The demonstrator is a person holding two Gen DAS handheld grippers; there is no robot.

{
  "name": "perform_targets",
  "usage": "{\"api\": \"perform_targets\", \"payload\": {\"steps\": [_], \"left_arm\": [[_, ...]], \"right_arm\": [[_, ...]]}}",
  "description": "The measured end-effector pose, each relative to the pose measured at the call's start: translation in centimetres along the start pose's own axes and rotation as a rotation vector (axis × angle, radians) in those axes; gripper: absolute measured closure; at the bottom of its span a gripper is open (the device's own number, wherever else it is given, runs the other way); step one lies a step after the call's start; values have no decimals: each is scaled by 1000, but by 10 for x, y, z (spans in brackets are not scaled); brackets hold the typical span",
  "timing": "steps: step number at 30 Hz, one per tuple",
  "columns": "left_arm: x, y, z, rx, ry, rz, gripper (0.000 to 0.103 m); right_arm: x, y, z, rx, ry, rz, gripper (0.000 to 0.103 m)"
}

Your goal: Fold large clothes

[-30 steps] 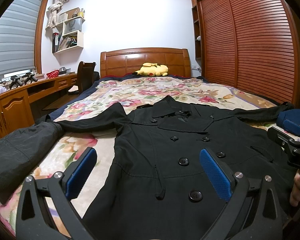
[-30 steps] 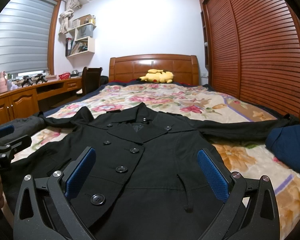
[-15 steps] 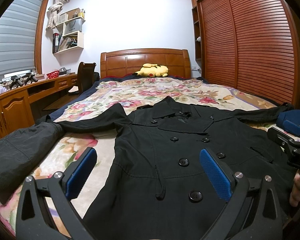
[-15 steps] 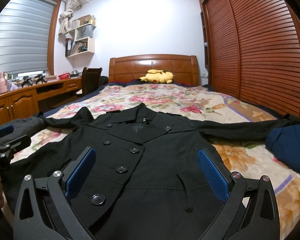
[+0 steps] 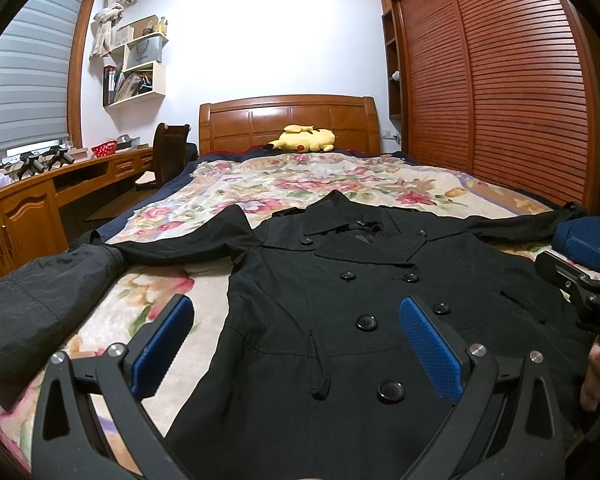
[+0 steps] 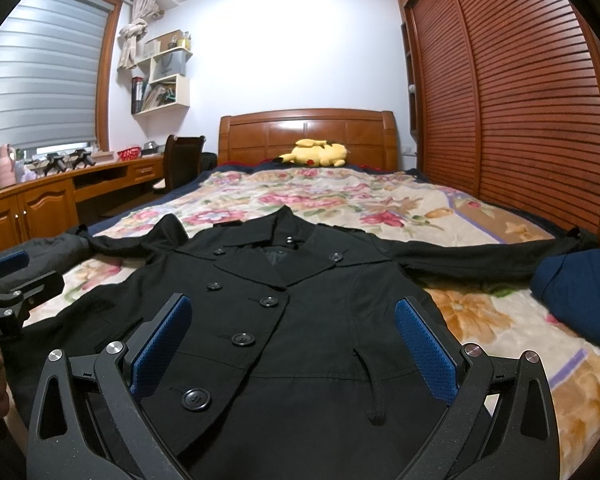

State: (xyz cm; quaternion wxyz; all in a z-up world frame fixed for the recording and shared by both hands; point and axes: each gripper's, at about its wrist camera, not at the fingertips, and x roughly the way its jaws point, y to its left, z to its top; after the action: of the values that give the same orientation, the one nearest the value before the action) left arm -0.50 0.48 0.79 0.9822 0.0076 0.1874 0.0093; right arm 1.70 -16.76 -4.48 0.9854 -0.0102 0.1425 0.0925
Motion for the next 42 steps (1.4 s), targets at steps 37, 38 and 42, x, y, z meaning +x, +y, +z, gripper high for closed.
{"api": "perform_targets", "payload": {"steps": [37,38,42], "left_arm": [[77,113,33,24,203,57,0],[83,117,34,21,212,57,0],[106,128,39,3,245,43,0]], "right_arm": [[54,92,59,-155,43,143,0],[59,93,61,-156,46,146,0],[85,94,64,-158,87,164,0]]}}
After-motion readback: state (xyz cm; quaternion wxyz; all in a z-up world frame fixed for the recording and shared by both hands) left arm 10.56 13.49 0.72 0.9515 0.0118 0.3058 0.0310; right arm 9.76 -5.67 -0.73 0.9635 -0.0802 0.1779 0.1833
